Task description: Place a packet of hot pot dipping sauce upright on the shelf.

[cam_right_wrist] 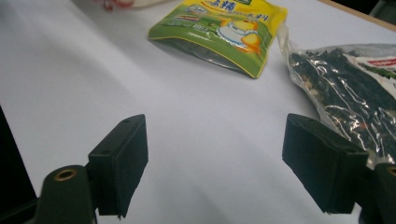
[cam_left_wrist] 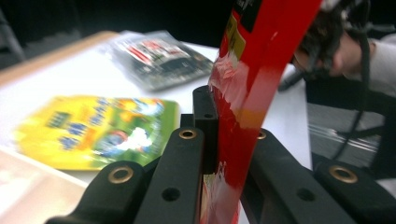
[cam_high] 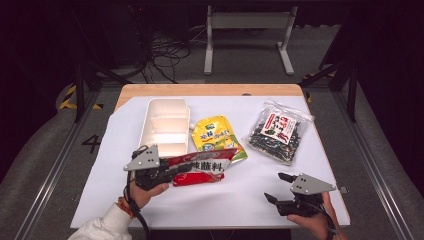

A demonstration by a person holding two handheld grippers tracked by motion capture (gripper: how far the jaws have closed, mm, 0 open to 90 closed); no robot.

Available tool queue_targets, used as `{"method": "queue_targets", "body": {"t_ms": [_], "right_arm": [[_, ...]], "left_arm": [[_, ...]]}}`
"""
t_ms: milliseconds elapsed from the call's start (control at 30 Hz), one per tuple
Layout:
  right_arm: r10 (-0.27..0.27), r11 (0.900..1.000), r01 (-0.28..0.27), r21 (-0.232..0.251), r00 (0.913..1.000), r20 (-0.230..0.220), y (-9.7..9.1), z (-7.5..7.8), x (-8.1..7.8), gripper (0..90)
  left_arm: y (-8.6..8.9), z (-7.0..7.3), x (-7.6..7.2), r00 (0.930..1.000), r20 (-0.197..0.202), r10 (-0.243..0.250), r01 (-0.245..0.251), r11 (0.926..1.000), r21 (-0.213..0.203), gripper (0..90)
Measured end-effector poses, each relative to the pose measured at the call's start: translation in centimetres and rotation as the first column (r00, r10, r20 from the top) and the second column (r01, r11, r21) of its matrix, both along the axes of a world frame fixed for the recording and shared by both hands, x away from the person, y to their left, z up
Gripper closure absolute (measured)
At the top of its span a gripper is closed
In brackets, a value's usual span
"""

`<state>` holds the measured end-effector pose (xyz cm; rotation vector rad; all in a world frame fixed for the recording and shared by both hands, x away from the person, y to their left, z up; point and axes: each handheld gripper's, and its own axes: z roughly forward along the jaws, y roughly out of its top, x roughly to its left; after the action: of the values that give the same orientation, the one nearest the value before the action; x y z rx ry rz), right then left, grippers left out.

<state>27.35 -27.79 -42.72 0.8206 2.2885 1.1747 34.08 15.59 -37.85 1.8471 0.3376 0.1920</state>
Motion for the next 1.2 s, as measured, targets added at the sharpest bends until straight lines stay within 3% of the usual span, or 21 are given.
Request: {"method": "queue_targets", "body": {"t_ms": [100, 233, 300, 567, 900, 1200], "right_arm": [[0.004, 1.0000, -0.004, -0.003, 1.0000, -0.007, -0.1, -0.5, -0.2, 22.4], [0.001, 1.0000, -0.001, -0.001, 0.9999, -0.013, -0.1, -0.6, -0.3, 22.3], [0.001, 1.0000, -0.001, -0.001, 0.9999, -0.016, 0.0, -0.7, -0.3, 22.3], [0.007, 1.0000, -0.006, 0.007, 0.9993, -0.037, 0.2, -1.1, -0.2, 22.3], [-0.026, 0.9997, 0.026, 0.002, 0.9981, -0.056, -0.2, -1.7, -1.3, 22.6], [-0.064, 0.9978, 0.062, -0.024, 0.9945, -0.083, -0.7, -2.5, -1.8, 22.6]], "left_arm": [[0.9, 1.2, 0.7, 0.9993, 0.025, 0.026, -0.026, 0.9993, -0.027, 90.0], [2.1, 2.5, 1.7, 0.9971, 0.058, 0.050, -0.049, 0.9986, -0.019, 90.0], [2.9, 3.3, 2.4, 0.9929, 0.094, 0.072, -0.070, 0.9972, -0.025, 90.0], [5.8, 5.1, 5.7, 0.9779, 0.120, 0.171, -0.171, 0.9853, -0.009, 90.0], [7.3, 5.2, 11.3, 0.9643, 0.099, 0.245, -0.249, 0.9684, 0.021, 90.0], [6.9, 4.0, 15.2, 0.9593, 0.083, 0.270, -0.276, 0.9586, 0.071, 90.0]]}}
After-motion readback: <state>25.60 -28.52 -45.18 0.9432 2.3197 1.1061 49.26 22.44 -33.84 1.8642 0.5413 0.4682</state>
